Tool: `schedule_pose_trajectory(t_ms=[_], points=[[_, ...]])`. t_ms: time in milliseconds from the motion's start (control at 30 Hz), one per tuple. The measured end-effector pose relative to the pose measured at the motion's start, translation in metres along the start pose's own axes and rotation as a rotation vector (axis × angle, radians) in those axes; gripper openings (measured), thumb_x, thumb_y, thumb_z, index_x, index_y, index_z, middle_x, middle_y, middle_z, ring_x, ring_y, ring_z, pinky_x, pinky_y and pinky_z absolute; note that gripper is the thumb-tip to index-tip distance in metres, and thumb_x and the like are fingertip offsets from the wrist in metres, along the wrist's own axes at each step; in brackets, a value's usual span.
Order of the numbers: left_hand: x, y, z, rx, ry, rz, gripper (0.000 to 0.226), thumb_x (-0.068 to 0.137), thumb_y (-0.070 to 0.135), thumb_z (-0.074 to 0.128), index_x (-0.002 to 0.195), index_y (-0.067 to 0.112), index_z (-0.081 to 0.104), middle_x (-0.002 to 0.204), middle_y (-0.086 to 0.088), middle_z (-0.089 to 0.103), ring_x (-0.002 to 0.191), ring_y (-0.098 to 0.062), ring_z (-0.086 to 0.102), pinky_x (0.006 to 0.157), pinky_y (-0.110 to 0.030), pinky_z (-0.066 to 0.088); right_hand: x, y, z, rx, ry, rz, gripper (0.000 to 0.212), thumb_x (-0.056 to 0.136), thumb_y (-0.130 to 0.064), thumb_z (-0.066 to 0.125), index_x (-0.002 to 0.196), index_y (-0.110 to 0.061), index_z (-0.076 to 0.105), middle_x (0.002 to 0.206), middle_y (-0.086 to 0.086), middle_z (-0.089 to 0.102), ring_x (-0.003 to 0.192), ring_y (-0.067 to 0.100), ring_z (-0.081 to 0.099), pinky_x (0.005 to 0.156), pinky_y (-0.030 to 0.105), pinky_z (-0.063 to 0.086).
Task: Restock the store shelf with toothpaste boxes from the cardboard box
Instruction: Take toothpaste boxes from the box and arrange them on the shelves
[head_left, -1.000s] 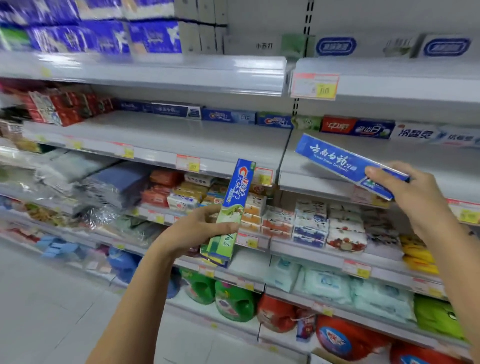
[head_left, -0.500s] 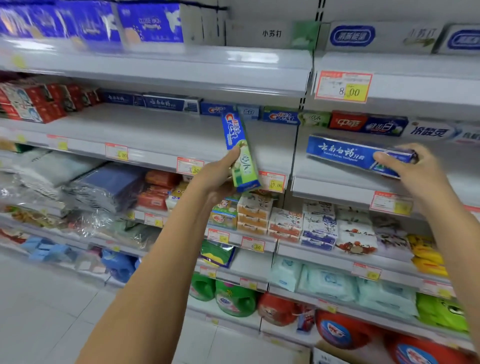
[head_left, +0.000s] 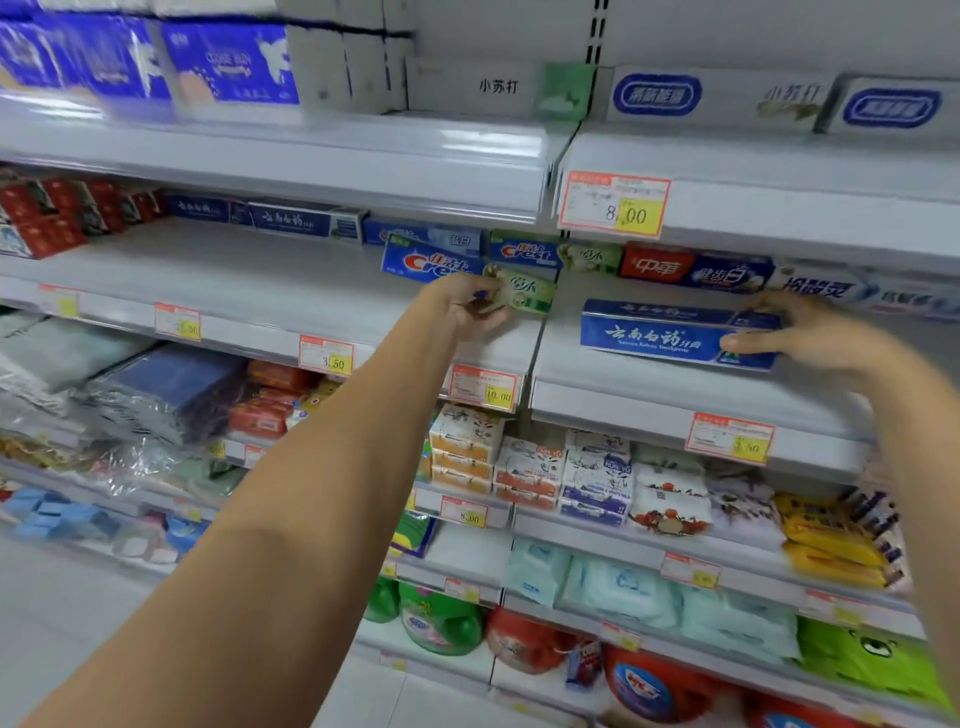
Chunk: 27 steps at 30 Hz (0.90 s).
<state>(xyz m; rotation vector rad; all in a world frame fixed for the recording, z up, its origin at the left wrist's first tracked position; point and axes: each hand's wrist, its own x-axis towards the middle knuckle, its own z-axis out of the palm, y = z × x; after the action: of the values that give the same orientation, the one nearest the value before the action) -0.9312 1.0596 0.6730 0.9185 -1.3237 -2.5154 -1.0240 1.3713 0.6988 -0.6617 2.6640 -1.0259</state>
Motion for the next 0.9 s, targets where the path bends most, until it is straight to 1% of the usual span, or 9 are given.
schedule_pose_trajectory(t_ms=[167, 233, 300, 333, 467, 600, 667, 767, 900], points=[[-0.002, -0.012, 0.020, -0.318, -0.050, -0.069, 0.062, 0.071, 0.026, 0.082, 0.119, 0.001, 0.051, 0.112, -0.028, 0.060, 0.106, -0.049, 0.056, 0.082, -0.060, 0.052, 0.008, 0.013, -0.001, -0.026, -0.121, 0.017, 0.121, 0.017, -0.079, 0.076, 0.121, -0.023, 0.049, 0.108, -0.003, 0.061, 0.097, 0.018, 0.057, 0.089, 0.031, 0.042], [-0.001, -0.009, 0.022, -0.314, -0.078, -0.028, 0.069, 0.070, 0.042, 0.079, 0.118, 0.001, 0.049, 0.108, -0.028, 0.059, 0.103, -0.049, 0.055, 0.078, -0.061, 0.052, 0.012, 0.010, 0.002, -0.028, -0.149, 0.003, 0.100, 0.039, -0.068, 0.083, 0.122, -0.021, 0.051, 0.112, 0.002, 0.061, 0.097, 0.019, 0.057, 0.088, 0.031, 0.042], [0.004, -0.001, 0.019, -0.265, -0.055, 0.029, 0.066, 0.073, 0.047, 0.075, 0.115, 0.002, 0.049, 0.105, -0.025, 0.061, 0.097, -0.046, 0.059, 0.076, -0.060, 0.053, 0.017, 0.008, 0.005, -0.045, -0.153, -0.010, 0.056, 0.075, -0.031, 0.077, 0.123, -0.017, 0.052, 0.119, 0.008, 0.059, 0.099, 0.020, 0.054, 0.085, 0.028, 0.040], [0.006, 0.004, 0.016, -0.201, -0.032, 0.064, 0.059, 0.076, 0.045, 0.073, 0.111, 0.003, 0.051, 0.103, -0.021, 0.063, 0.094, -0.040, 0.062, 0.079, -0.056, 0.054, 0.020, 0.007, 0.007, -0.068, -0.150, -0.027, 0.048, 0.081, -0.022, 0.073, 0.124, -0.015, 0.052, 0.118, 0.006, 0.058, 0.099, 0.020, 0.053, 0.084, 0.027, 0.039], [0.016, 0.012, 0.007, 0.091, 0.104, 0.142, 0.023, 0.087, 0.025, 0.066, 0.087, 0.006, 0.054, 0.070, -0.008, 0.065, 0.067, -0.019, 0.061, 0.074, -0.032, 0.055, 0.033, -0.002, 0.019, -0.095, -0.160, -0.055, 0.054, 0.082, -0.022, 0.071, 0.130, -0.015, 0.049, 0.120, 0.003, 0.055, 0.106, 0.019, 0.052, 0.084, 0.027, 0.039], [0.025, 0.004, 0.002, 0.259, 0.165, 0.194, 0.035, 0.086, 0.019, 0.067, 0.116, 0.008, 0.052, 0.079, -0.008, 0.065, 0.065, -0.020, 0.064, 0.056, -0.032, 0.058, 0.038, -0.005, 0.030, -0.082, -0.168, -0.088, 0.055, 0.083, -0.021, 0.070, 0.132, -0.014, 0.047, 0.119, 0.003, 0.054, 0.103, 0.018, 0.053, 0.071, 0.021, 0.043], [0.024, 0.002, 0.000, 0.515, 0.191, 0.205, 0.032, 0.090, 0.034, 0.062, 0.107, 0.011, 0.049, 0.077, -0.006, 0.062, 0.059, -0.017, 0.060, 0.045, -0.025, 0.052, 0.038, -0.001, 0.032, -0.066, -0.142, -0.106, 0.055, 0.083, -0.022, 0.070, 0.132, -0.015, 0.047, 0.120, 0.005, 0.056, 0.101, 0.019, 0.055, 0.073, 0.024, 0.044], [0.021, 0.008, -0.004, 1.171, 0.279, 0.287, 0.043, 0.089, 0.056, 0.052, 0.092, 0.013, 0.050, 0.073, -0.004, 0.055, 0.057, -0.014, 0.050, 0.051, -0.023, 0.042, 0.035, 0.005, 0.037, -0.078, -0.076, -0.151, 0.052, 0.085, -0.022, 0.068, 0.132, -0.015, 0.048, 0.120, 0.005, 0.056, 0.100, 0.018, 0.054, 0.075, 0.024, 0.043], [0.015, 0.019, 0.000, 1.768, 0.454, 0.710, 0.045, 0.089, 0.048, 0.057, 0.105, 0.006, 0.056, 0.094, -0.012, 0.056, 0.079, -0.023, 0.054, 0.066, -0.031, 0.042, 0.033, 0.012, 0.046, -0.005, 0.002, -0.203, 0.052, 0.086, -0.016, 0.067, 0.134, -0.013, 0.048, 0.114, 0.002, 0.054, 0.097, 0.015, 0.053, 0.060, 0.004, 0.041]])
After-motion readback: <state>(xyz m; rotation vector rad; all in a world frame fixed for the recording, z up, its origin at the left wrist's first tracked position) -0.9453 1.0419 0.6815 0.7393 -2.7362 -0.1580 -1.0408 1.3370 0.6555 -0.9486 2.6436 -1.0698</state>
